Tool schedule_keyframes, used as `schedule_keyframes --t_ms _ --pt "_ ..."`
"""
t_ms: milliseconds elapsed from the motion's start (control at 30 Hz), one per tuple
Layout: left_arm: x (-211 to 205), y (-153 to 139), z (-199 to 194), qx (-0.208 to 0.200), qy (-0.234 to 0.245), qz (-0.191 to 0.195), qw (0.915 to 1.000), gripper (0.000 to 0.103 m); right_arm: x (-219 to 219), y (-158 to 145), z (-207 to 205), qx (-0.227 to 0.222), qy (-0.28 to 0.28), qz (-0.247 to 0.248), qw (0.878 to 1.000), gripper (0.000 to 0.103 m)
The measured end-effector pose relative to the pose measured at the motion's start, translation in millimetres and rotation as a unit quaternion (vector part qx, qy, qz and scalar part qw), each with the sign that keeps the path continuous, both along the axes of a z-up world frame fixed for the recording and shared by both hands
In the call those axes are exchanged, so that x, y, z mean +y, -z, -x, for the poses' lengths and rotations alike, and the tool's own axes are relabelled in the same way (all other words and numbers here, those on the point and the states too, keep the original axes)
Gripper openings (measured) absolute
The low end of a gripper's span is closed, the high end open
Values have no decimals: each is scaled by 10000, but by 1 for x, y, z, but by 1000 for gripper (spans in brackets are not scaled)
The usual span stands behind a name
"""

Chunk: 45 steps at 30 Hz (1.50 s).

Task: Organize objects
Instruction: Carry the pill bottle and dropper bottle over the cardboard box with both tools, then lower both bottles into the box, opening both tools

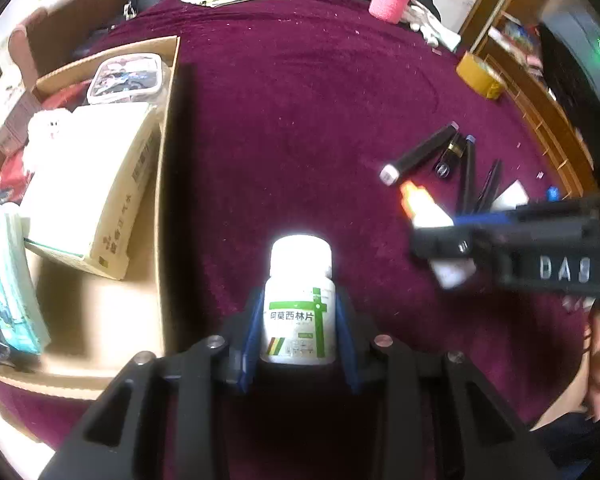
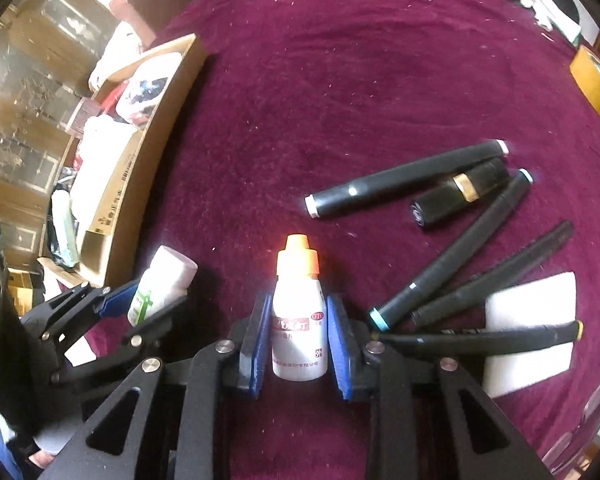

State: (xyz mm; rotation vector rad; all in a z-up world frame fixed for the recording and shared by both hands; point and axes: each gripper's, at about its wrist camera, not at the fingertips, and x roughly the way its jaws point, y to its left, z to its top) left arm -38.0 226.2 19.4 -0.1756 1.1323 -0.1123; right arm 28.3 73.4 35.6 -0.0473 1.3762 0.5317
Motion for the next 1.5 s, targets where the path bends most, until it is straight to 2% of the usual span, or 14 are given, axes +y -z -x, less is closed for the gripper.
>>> schedule_keyframes --t_ms 200,400,733,1167,1367,1500 --pt "-2 -16 1 -204 -25 119 9997 33 -18 -16 6 -154 103 -254 9995 30" --pt "10 -35 7 -439 -140 279 9986 33 -11 -26 7 -188 122 -443 9988 30" --pt "61 -69 24 -826 -691 470 9931 33 46 -42 5 -246 -189 -640 9975 30" --pt "144 -78 49 -922 -1411 501 9844 33 125 -54 5 -153 -715 -885 9934 31" --pt "176 -85 29 -895 -1396 404 9853 33 168 -59 -22 -141 -683 -1002 9925 31" --pt "192 -87 -1 -855 -1323 411 9867 33 192 -62 -47 -251 -605 -959 9932 31"
